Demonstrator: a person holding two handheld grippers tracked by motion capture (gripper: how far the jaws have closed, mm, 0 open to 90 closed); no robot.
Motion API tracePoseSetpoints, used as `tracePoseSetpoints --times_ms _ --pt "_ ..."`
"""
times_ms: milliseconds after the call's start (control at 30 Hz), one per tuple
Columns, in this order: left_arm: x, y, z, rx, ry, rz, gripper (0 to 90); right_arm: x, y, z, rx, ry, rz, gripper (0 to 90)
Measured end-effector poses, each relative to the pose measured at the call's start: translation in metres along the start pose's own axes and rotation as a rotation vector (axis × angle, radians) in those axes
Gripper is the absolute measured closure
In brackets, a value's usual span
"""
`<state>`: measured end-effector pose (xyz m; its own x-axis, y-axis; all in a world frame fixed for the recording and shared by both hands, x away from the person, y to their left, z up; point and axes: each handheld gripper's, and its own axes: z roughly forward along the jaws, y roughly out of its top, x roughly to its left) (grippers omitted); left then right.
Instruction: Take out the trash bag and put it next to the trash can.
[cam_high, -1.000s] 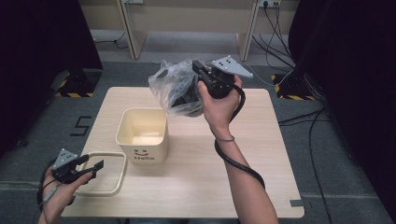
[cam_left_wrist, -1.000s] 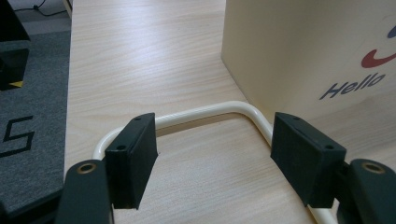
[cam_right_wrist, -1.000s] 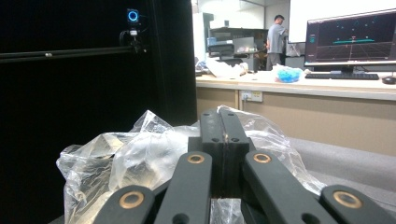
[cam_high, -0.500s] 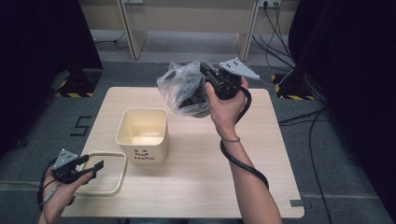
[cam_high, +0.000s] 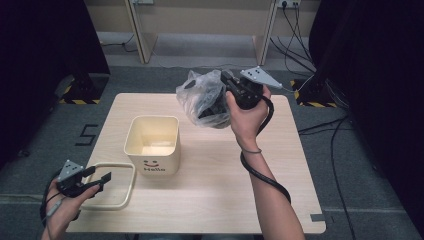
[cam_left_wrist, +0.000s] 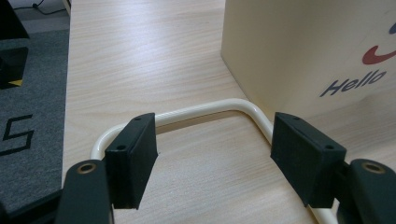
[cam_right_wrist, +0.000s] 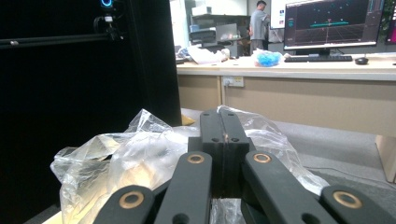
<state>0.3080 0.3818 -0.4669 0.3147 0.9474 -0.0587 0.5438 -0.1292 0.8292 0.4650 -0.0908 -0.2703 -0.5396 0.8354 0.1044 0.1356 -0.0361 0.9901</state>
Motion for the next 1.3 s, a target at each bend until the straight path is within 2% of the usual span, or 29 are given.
tracePoseSetpoints --times_ms 467,1300 --pt "0.000 -0.002 0.001 0.004 0.000 -0.001 30.8 -0.015 -0.015 -0.002 0.036 -0.033 0.013 90.0" --pt "0.000 -0.002 0.001 0.008 0.000 -0.002 30.7 -0.034 -0.038 0.000 0.104 -0.076 0.034 90.0"
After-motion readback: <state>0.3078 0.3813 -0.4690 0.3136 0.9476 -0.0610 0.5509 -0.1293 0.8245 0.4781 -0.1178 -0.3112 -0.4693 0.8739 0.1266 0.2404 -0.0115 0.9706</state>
